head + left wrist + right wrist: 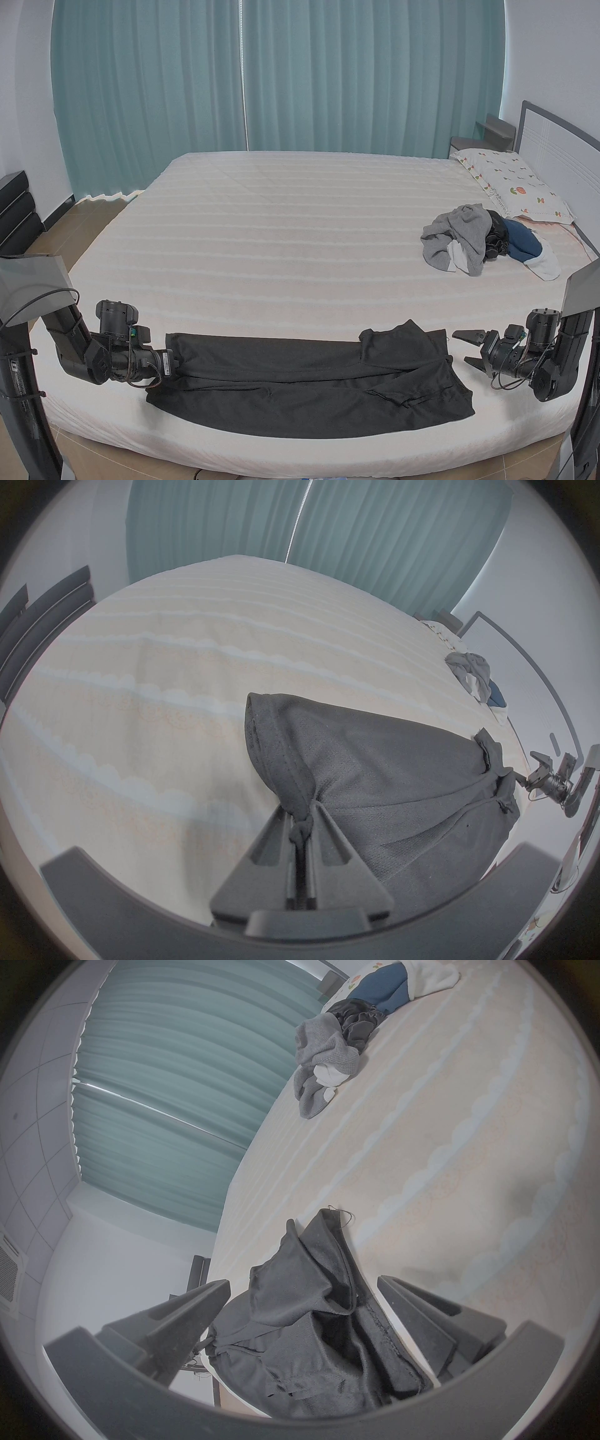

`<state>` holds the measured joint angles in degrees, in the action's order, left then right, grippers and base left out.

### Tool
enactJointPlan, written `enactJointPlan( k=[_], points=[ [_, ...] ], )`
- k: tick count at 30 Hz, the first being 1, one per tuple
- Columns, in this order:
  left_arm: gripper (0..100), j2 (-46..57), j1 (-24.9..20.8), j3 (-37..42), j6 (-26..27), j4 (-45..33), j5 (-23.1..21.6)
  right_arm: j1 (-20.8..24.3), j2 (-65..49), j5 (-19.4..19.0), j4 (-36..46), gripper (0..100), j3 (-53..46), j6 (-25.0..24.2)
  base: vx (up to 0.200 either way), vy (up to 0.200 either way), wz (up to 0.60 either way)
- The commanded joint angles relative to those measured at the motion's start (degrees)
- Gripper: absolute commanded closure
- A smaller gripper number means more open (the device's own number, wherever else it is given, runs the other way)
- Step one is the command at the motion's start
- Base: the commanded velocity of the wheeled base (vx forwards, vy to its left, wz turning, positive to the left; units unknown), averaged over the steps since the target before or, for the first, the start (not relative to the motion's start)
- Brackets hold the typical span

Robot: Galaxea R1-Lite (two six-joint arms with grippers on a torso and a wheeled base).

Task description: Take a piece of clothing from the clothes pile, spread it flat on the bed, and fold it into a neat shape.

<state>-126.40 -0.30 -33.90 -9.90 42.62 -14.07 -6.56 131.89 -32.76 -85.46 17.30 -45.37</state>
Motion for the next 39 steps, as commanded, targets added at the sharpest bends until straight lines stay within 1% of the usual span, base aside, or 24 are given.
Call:
enactJointPlan(
  k=[1, 5, 8, 10, 12, 14, 20, 24, 27, 28, 31, 34, 36, 38, 39],
  points=[
    [100, 0.1, -0.2, -0.3, -0.7, 0.1, 0.0, -0.3, 0.2, -0.4, -0.1, 0, 0.7, -0.1, -0.2, 0.0, 0.0],
    [100, 0.1, -0.3, -0.7, -1.7, 0.3, -0.3, -0.7, 0.3, -0.4, -0.1, 0, 1.5, -1.9, -0.05, 0.0, 0.0],
    [100, 0.1, -0.8, -1.6, -4.8, 0.3, -0.2, -0.7, 0.8, -0.4, -0.1, 0, 1.8, -3.1, 0.0, 0.0, 0.0],
    [100, 0.2, -1.7, -2.8, -8.7, 0.2, 0.0, -0.7, 1.4, -0.5, -0.1, 0, 2.3, -3.2, 0.0, 0.0, 0.0],
    [100, 0.3, -2.5, -3.7, -11.5, 0.2, 0.2, -0.6, 1.5, -0.5, -0.1, 0, 2.5, -3.5, 0.0, 0.0, 0.0],
    [100, 0.4, -2.9, -4.3, -13.0, 0.2, 0.2, -0.4, 1.6, -0.6, -0.1, 0, 2.6, -4.5, 0.0, 0.0, 0.0],
    [100, 2.3, -4.0, -3.7, -13.4, 0.1, 0.3, -0.8, 2.0, -1.3, -0.1, 0, 3.9, -7.1, 0.0, -0.2, 0.0],
    [100, 4.9, -5.0, -2.9, -13.7, -0.3, 0.4, -0.6, 2.2, -1.2, -1.0, 0, 3.6, -7.4, 0.0, -0.2, 0.0],
    [100, 7.0, -6.7, -2.9, -15.8, -0.5, 1.0, -0.3, 3.5, -1.0, -3.7, 0, 2.8, -7.4, 0.0, -0.2, 0.0],
    [100, 7.0, -6.7, -2.9, -15.8, -0.5, 1.0, -0.3, 3.5, -1.0, -3.7, 0, 2.8, -7.4, 0.0, -0.2, 0.0],
    [100, 8.6, -9.1, -3.9, -18.1, -1.2, 2.4, -0.2, 3.9, -1.0, -4.2, 0, 2.7, -7.3, 0.0, -0.2, 0.0],
    [100, 9.2, -10.3, -4.8, -18.4, -2.2, 3.3, -0.2, 3.8, -1.0, -4.2, 0, 2.6, -7.3, 0.0, -0.2, 0.0],
    [100, 10.3, -12.6, -7.2, -18.5, -5.8, 5.8, -0.2, 3.8, -1.0, -4.2, 0, 2.3, -7.2, 0.0, -0.2, 0.0],
    [100, 10.8, -14.2, -9.4, -18.6, -9.5, 6.9, -0.2, 3.9, -1.0, -4.2, 0, 2.4, -7.2, 0.0, -0.2, 0.0],
    [100, 10.9, -14.3, -9.6, -18.6, -9.7, 6.9, -0.2, 3.9, -1.0, -4.2, 0, 2.4, -7.2, 0.0, -0.2, 0.0]
  ],
)
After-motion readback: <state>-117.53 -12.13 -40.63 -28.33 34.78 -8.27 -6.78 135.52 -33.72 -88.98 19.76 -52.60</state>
